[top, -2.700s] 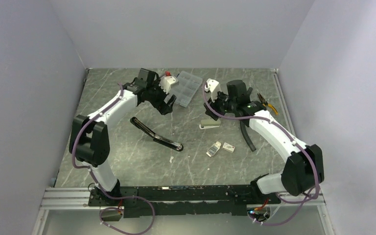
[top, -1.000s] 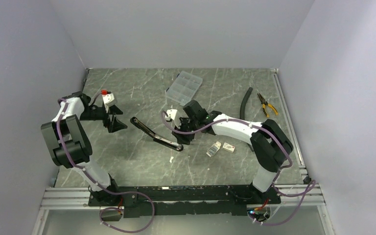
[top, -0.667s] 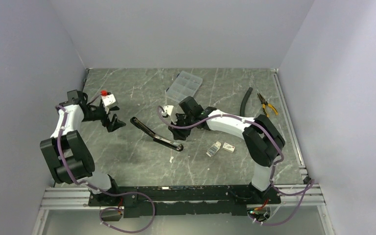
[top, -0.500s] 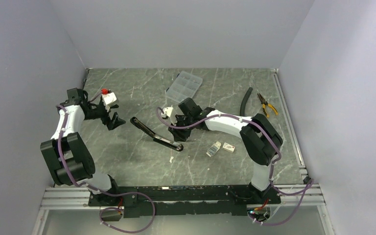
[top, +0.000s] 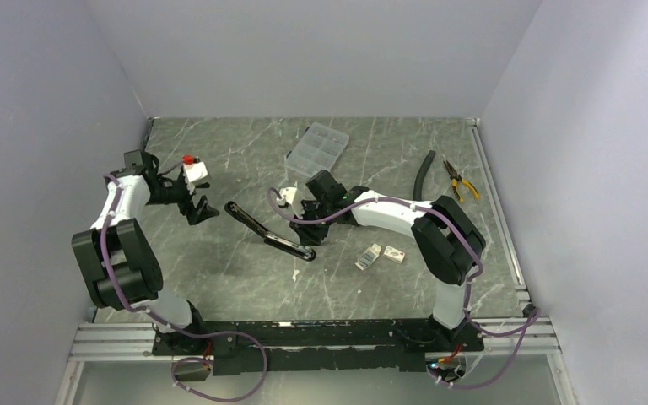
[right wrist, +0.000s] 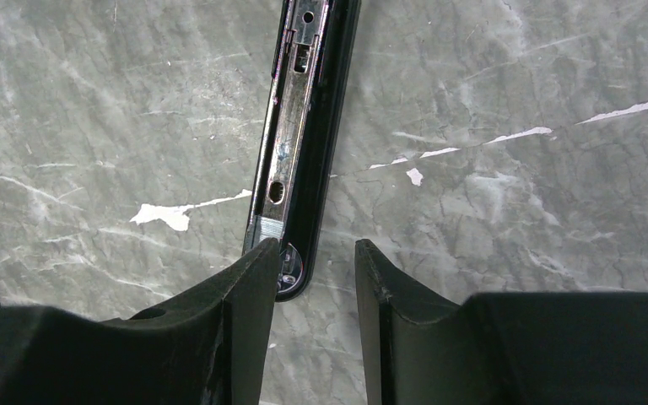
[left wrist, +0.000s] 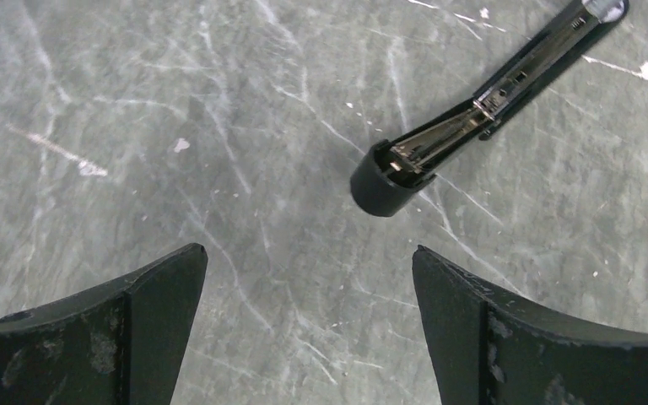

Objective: Load the staples into the stapler
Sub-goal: Close the stapler at the center of the board.

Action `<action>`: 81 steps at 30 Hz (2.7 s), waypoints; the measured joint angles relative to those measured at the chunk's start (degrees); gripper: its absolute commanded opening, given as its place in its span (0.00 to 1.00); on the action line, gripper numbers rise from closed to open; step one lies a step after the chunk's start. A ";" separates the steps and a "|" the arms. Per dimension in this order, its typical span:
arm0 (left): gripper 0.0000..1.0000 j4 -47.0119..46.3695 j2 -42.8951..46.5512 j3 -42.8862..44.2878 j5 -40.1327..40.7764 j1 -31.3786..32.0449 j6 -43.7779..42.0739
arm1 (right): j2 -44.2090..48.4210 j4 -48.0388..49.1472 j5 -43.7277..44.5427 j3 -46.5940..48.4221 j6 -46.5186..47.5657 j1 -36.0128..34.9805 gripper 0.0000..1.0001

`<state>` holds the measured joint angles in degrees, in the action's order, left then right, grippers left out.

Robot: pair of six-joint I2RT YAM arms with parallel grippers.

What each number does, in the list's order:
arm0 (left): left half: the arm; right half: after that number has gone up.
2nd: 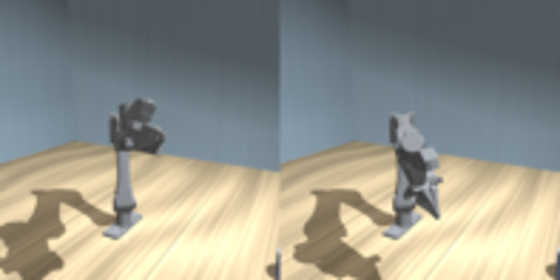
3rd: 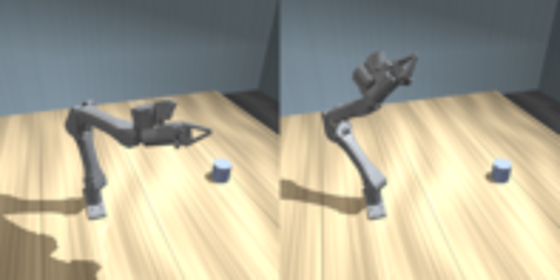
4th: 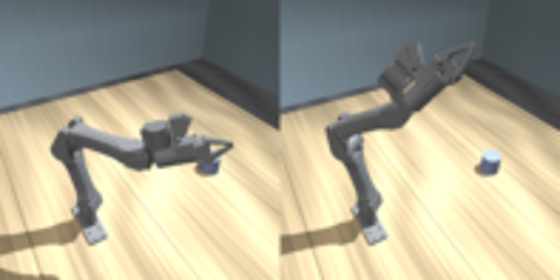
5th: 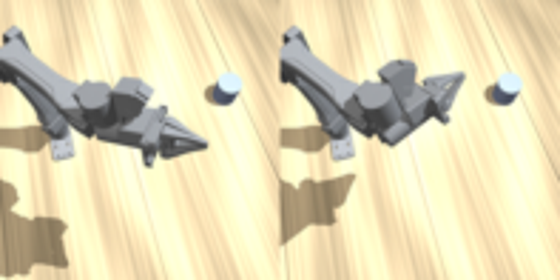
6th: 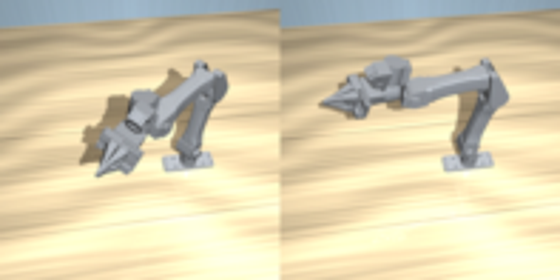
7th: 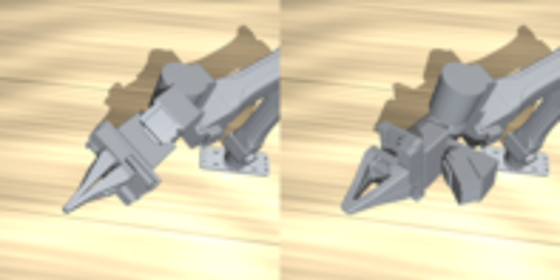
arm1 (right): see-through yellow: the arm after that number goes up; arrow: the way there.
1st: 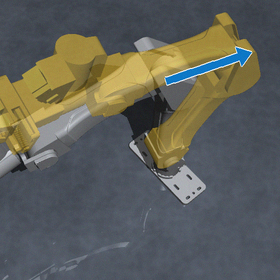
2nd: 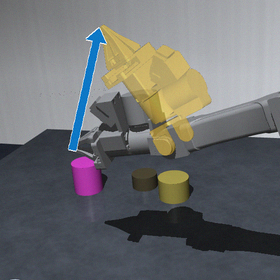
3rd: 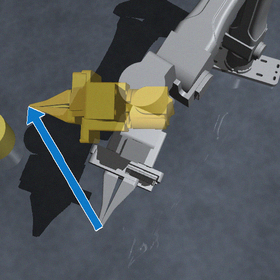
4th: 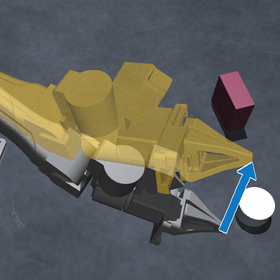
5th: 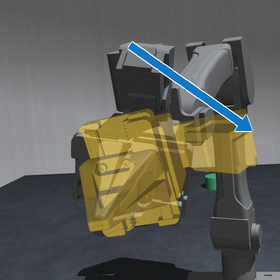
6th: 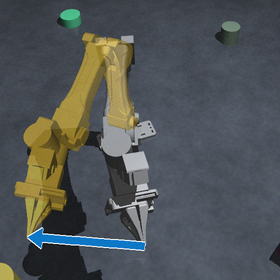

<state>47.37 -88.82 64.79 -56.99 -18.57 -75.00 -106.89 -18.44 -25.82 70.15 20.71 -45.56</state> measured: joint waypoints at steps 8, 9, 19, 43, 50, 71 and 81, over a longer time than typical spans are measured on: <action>0.97 3.82 -3.45 0.28 2.82 7.30 -12.55 | 0.02 -0.39 -0.55 0.04 0.35 0.04 0.47; 0.97 4.57 -4.22 0.74 2.97 8.24 -13.64 | 0.02 -0.92 -1.05 0.24 0.42 0.17 0.48; 0.80 7.43 -9.42 3.69 6.01 11.98 -22.40 | 4.02 -5.46 -8.55 1.49 2.49 3.13 0.51; 0.32 5.51 0.90 -4.81 6.51 14.69 -20.17 | 8.66 9.09 -8.52 -15.06 0.72 4.61 0.59; 0.20 4.68 2.45 -6.21 6.80 16.20 -17.66 | 8.66 11.74 -2.89 -15.47 0.83 4.35 0.55; 0.03 14.67 -1.55 2.34 11.15 20.61 -12.02 | 5.88 12.07 -1.75 -13.75 3.80 4.37 0.35; 0.03 13.29 -0.22 3.80 15.10 25.44 -4.46 | 4.00 12.04 -3.89 -12.92 2.89 4.37 0.08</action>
<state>60.66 -89.03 68.60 -41.89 6.87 -79.46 -102.89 -6.39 -29.71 57.23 23.59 -41.19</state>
